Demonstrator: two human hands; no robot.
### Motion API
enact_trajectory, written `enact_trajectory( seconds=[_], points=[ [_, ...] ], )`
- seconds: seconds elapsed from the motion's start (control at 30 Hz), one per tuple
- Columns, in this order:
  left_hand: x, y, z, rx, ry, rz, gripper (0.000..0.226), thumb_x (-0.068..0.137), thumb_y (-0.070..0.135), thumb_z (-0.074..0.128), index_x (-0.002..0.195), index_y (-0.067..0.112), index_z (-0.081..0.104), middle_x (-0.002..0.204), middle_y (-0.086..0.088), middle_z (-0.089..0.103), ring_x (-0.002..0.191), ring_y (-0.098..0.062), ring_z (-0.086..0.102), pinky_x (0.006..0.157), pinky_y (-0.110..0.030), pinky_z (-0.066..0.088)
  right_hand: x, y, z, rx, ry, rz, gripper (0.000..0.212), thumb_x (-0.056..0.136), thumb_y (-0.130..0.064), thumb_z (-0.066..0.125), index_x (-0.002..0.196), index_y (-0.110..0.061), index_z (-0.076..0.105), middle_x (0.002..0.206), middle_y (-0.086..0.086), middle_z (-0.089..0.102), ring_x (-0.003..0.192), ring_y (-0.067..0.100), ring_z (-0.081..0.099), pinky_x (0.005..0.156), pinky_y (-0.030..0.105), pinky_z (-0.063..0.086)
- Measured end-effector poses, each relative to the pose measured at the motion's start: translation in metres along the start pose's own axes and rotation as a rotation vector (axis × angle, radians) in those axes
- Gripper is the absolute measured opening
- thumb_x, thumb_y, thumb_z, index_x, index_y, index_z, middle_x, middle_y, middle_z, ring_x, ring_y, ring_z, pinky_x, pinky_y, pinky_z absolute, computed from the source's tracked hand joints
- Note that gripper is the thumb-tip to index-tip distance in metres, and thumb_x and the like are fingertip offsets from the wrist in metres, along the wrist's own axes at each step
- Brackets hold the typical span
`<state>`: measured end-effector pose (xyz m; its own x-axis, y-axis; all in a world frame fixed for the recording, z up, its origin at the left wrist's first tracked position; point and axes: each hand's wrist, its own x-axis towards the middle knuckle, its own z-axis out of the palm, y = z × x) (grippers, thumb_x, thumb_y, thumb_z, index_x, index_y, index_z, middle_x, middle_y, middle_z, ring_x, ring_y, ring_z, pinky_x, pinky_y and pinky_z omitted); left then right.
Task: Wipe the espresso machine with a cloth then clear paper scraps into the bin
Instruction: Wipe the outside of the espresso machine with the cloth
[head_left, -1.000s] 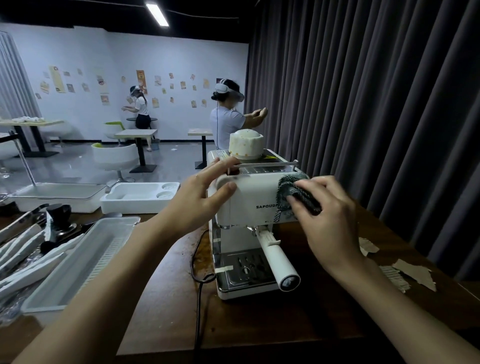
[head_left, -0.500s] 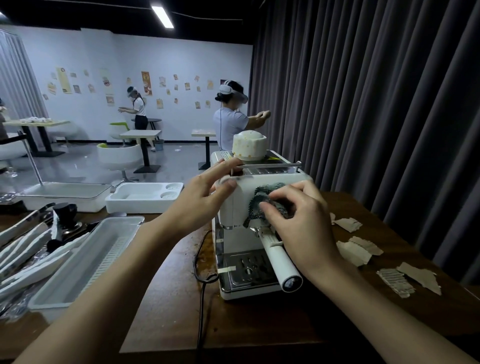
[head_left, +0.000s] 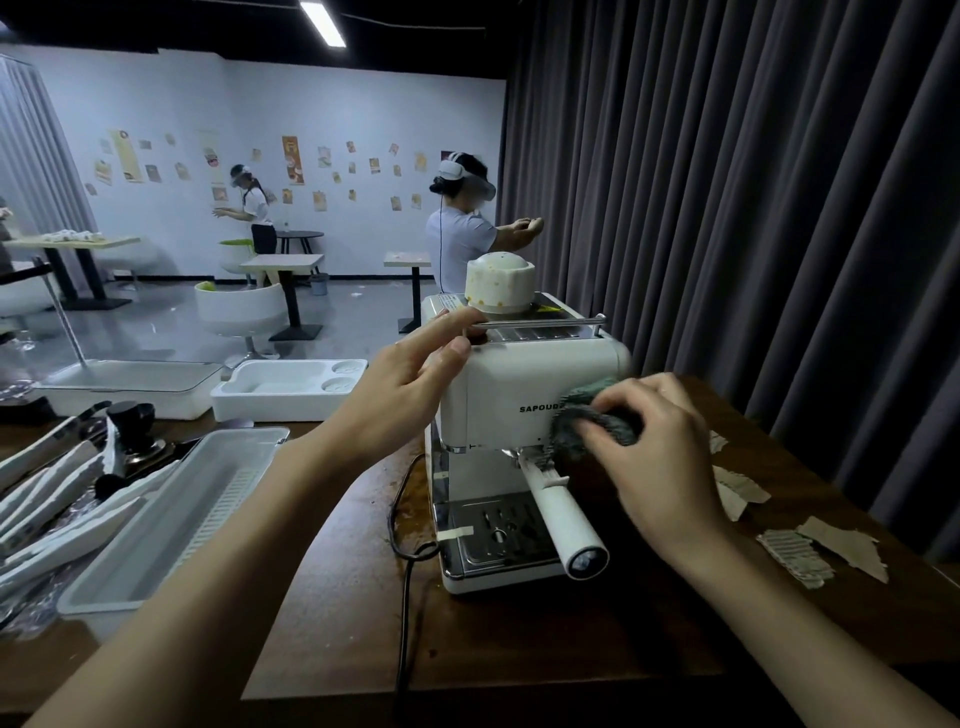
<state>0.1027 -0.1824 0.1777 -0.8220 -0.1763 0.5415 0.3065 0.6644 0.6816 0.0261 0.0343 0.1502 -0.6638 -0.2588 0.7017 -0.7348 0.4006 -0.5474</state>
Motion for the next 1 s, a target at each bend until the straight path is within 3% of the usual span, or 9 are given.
enact_trajectory(
  seconds=[0.1, 0.23, 0.3, 0.33, 0.4, 0.5, 0.67, 0.83, 1.0],
  points=[
    [0.000, 0.001, 0.001, 0.001, 0.010, 0.009, 0.034, 0.106, 0.033, 0.042, 0.137, 0.043, 0.048, 0.133, 0.025, 0.055, 0.122, 0.023, 0.043, 0.093, 0.005, 0.029, 0.000, 0.004, 0.000, -0.039, 0.006, 0.023, 0.015, 0.077, -0.010, 0.080, 0.086, -0.009, 0.069, 0.092, 0.004, 0.055, 0.085, 0.014, 0.051, 0.069, 0.005, 0.033],
    [-0.001, 0.001, 0.002, -0.009, 0.018, 0.028, 0.031, 0.105, 0.034, 0.042, 0.134, 0.045, 0.048, 0.131, 0.023, 0.057, 0.121, 0.023, 0.044, 0.094, 0.003, 0.030, 0.001, -0.019, 0.019, -0.044, -0.133, -0.086, 0.018, 0.077, -0.010, 0.079, 0.088, -0.014, 0.065, 0.091, -0.002, 0.045, 0.074, 0.003, 0.045, 0.069, 0.001, 0.037],
    [-0.001, 0.001, 0.002, -0.006, 0.024, 0.028, 0.031, 0.104, 0.037, 0.042, 0.132, 0.046, 0.048, 0.130, 0.022, 0.058, 0.121, 0.023, 0.044, 0.094, 0.002, 0.030, -0.002, -0.034, 0.030, -0.071, -0.237, -0.163, 0.020, 0.079, -0.014, 0.078, 0.092, -0.018, 0.063, 0.092, -0.005, 0.042, 0.076, 0.008, 0.050, 0.073, 0.013, 0.048],
    [-0.001, 0.002, 0.002, -0.001, 0.028, 0.030, 0.031, 0.102, 0.039, 0.041, 0.132, 0.047, 0.048, 0.130, 0.023, 0.058, 0.121, 0.023, 0.044, 0.094, 0.002, 0.030, -0.004, -0.040, 0.036, -0.090, -0.274, -0.199, 0.021, 0.080, -0.015, 0.077, 0.093, -0.019, 0.061, 0.093, -0.004, 0.041, 0.078, 0.014, 0.053, 0.074, 0.026, 0.053],
    [-0.001, 0.001, 0.001, 0.010, 0.030, 0.034, 0.034, 0.100, 0.043, 0.039, 0.131, 0.050, 0.047, 0.130, 0.027, 0.057, 0.122, 0.022, 0.044, 0.094, 0.001, 0.030, -0.008, -0.050, 0.043, -0.113, -0.301, -0.270, 0.022, 0.081, -0.016, 0.075, 0.093, -0.023, 0.058, 0.093, -0.004, 0.040, 0.080, 0.019, 0.055, 0.072, 0.037, 0.054],
    [0.000, -0.001, 0.001, -0.001, 0.023, 0.029, 0.035, 0.099, 0.046, 0.038, 0.132, 0.051, 0.048, 0.136, 0.021, 0.058, 0.127, 0.016, 0.045, 0.098, -0.001, 0.031, -0.007, -0.044, 0.042, -0.102, -0.308, -0.294, 0.023, 0.081, -0.016, 0.076, 0.092, -0.024, 0.058, 0.092, -0.005, 0.039, 0.079, 0.018, 0.054, 0.071, 0.032, 0.052],
    [0.001, -0.004, 0.000, -0.039, 0.004, 0.016, 0.037, 0.099, 0.049, 0.037, 0.134, 0.049, 0.049, 0.137, 0.019, 0.059, 0.129, 0.013, 0.046, 0.103, -0.006, 0.034, -0.001, -0.009, 0.018, -0.058, -0.190, -0.158, 0.023, 0.074, -0.002, 0.079, 0.087, -0.016, 0.065, 0.089, -0.006, 0.043, 0.075, -0.001, 0.045, 0.071, -0.002, 0.034],
    [0.000, -0.004, 0.002, -0.073, 0.007, 0.017, 0.043, 0.094, 0.061, 0.035, 0.133, 0.051, 0.051, 0.139, 0.013, 0.060, 0.134, 0.000, 0.048, 0.116, -0.032, 0.036, 0.002, 0.022, -0.006, -0.089, 0.005, 0.003, 0.019, 0.075, -0.006, 0.080, 0.085, -0.013, 0.066, 0.092, 0.000, 0.050, 0.083, 0.009, 0.046, 0.071, -0.001, 0.033],
    [-0.001, -0.003, 0.003, -0.111, 0.000, 0.007, 0.045, 0.095, 0.062, 0.031, 0.134, 0.051, 0.050, 0.141, 0.013, 0.059, 0.133, -0.001, 0.051, 0.117, -0.041, 0.036, -0.005, 0.001, 0.010, -0.089, -0.016, -0.086, 0.020, 0.074, -0.002, 0.080, 0.090, -0.007, 0.069, 0.096, 0.002, 0.048, 0.082, 0.013, 0.047, 0.074, -0.004, 0.032]
  ],
)
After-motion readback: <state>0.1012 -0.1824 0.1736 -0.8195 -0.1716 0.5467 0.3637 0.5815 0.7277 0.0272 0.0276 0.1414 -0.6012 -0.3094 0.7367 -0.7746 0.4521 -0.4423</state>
